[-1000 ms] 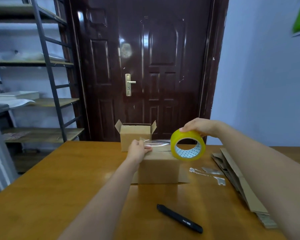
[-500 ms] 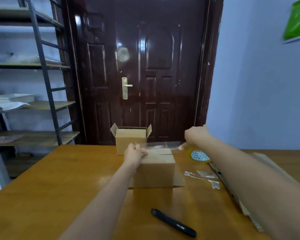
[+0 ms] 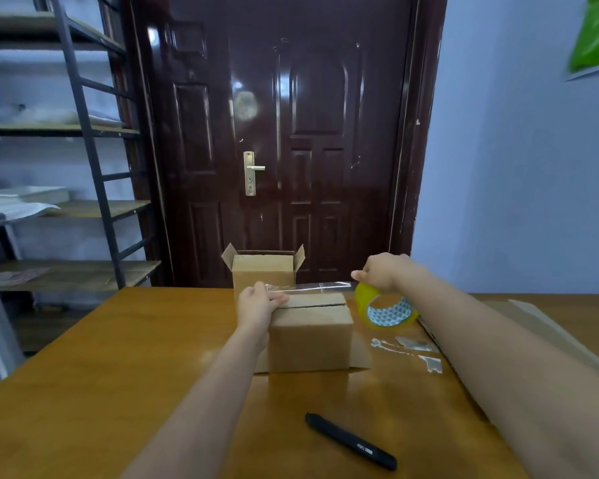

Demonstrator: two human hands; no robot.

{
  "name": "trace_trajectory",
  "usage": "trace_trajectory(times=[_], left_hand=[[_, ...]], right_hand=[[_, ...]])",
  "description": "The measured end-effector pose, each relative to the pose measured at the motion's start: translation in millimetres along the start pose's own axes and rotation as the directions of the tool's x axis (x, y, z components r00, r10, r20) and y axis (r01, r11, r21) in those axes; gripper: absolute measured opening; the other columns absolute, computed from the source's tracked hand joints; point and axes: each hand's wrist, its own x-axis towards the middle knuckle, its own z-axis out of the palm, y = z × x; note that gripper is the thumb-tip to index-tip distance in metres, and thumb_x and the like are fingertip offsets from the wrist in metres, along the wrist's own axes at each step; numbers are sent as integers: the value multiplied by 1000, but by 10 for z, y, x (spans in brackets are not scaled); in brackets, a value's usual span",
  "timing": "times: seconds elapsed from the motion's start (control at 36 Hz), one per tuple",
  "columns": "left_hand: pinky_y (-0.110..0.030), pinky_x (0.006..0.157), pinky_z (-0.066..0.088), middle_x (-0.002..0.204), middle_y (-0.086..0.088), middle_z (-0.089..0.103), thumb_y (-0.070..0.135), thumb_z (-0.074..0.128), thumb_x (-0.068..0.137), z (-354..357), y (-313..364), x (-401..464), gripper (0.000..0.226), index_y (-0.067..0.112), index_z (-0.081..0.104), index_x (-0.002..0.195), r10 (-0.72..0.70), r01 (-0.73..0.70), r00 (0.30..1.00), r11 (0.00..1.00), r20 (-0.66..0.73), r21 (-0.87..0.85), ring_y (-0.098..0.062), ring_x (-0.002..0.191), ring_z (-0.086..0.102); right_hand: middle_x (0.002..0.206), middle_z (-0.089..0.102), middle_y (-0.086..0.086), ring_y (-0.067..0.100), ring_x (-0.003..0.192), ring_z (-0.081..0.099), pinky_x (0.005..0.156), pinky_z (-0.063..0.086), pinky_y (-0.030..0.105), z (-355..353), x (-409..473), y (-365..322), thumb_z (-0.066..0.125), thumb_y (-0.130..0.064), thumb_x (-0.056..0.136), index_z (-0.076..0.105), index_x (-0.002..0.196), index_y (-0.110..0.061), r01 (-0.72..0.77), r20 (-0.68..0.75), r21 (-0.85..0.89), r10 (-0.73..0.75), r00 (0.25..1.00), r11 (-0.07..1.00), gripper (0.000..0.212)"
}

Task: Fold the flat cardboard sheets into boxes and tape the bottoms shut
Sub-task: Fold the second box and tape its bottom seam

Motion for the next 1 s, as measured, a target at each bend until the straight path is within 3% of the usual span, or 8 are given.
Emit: trace_trajectory(times=[0.14,0.28,0.44,0.72,0.89,0.94,1.0], left_hand=[[-24,66,41,90,-10,73,20,32,99,25,-6,-45,23,12,53,92,37,-37,999,999,-34,16,-15,86,70],[-29,72,43,93,-13,72,21,36,96,17,-78,22,20,14,53,88,56,-53,997,997,-61,50,-22,93,67],[-32,65,38,86,-11,52,20,44,94,11,-126,76,15,9,51,85,84,-73,993,990,-88,120,-20,78,47],[-33,66,37,82,-9,48,21,40,95,17,-149,68,19,9,48,84,117,-106,990,987,-83,125,-20,76,44],[-30,58,34,75,-6,46,20,41,96,11,-181,28,20,11,43,79,213,-197,971,969,-104,148,-15,68,41],[-31,59,38,74,-4,47,16,43,95,7,-178,22,23,12,40,72,249,-227,960,960,-126,166,-16,67,44],[-38,69,48,87,-11,50,14,46,91,-3,-177,44,26,12,39,67,272,-243,949,954,-160,177,-24,74,51]], right_hand=[[104,65,5,27,104,58,100,32,44,104,24,-28,29,-53,99,65,107,-14,24,3,-69,-24,1000,997,53],[99,64,4,25,101,58,97,33,42,177,92,-49,29,-54,99,64,103,-14,33,12,-90,-32,999,995,53],[98,62,2,25,102,58,98,33,42,258,156,-84,30,-54,98,63,104,-14,45,29,-125,-41,999,991,52],[89,59,1,24,97,58,99,31,43,440,184,-142,25,-51,100,63,104,-15,19,37,-126,-14,999,992,53],[94,60,2,25,99,58,102,30,46,549,152,-142,21,-43,103,62,107,-15,10,-7,-73,-11,1000,997,50],[89,58,1,24,95,58,102,30,46,549,142,-159,22,-42,103,62,103,-14,9,-12,-78,-10,1000,997,48],[87,57,1,23,93,58,102,30,46,549,131,-179,23,-40,103,61,101,-14,2,-19,-78,-3,1000,997,46]])
